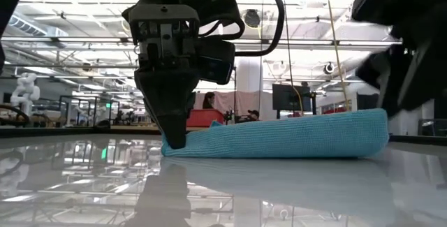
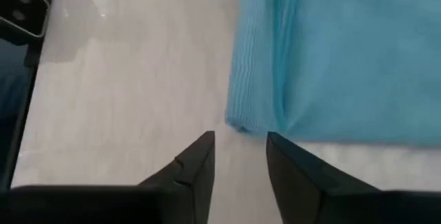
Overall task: Roll towel
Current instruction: Roll the blue microfiber towel
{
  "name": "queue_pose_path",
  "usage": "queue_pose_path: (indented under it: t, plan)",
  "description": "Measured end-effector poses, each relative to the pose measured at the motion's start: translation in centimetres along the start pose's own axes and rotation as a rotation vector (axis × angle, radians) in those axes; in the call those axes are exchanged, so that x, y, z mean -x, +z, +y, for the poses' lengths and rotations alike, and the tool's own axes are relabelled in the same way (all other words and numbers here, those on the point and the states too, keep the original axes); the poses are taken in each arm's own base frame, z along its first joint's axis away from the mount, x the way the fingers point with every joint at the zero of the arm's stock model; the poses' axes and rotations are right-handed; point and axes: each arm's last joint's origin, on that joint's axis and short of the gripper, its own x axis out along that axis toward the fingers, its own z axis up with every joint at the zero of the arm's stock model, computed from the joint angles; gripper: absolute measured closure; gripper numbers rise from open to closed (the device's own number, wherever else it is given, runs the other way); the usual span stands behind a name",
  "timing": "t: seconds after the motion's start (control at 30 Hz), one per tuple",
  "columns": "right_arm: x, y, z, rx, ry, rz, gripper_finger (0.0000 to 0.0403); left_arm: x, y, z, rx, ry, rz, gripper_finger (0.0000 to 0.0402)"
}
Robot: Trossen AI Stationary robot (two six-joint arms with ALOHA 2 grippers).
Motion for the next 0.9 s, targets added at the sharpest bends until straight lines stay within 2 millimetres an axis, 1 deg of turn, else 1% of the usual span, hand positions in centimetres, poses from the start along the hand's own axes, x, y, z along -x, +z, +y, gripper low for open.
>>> queue_pose_path:
  t: [0.1,0.2,0.37,0.47,0.6,0.77,0.9]
  plan:
    - [1.2,-0.2,1.0,0.12,-0.012,-0.07,0.0274,0.0,0.0,0.0,-0.002,0.0,-0.002,0.039]
    - [1.8,-0.4,2.4,0.264,-0.013,-0.168,0.0273,0.0,0.0,0.0,-0.004,0.001,-0.005,0.039]
    - [1.3,-0.9,3.7,0.478,-0.023,-0.242,0.0273,0.0,0.0,0.0,-0.008,0.0,-0.006,0.039]
    - [0.7,-0.9,4.0,0.539,-0.019,-0.262,0.0273,0.0,0.1,0.0,-0.009,-0.001,-0.007,0.039]
    - [-0.1,-0.6,3.9,0.593,-0.034,-0.279,0.0273,-0.1,0.1,0.0,-0.008,-0.002,-0.007,0.039]
    - [-0.9,-0.1,3.8,0.647,-0.052,-0.279,0.0273,0.0,0.1,0.2,-0.004,-0.009,-0.005,0.039]
    - [-1.8,0.6,4.1,0.676,-0.02,-0.258,0.0273,0.1,0.3,0.4,0.003,-0.02,-0.003,0.039]
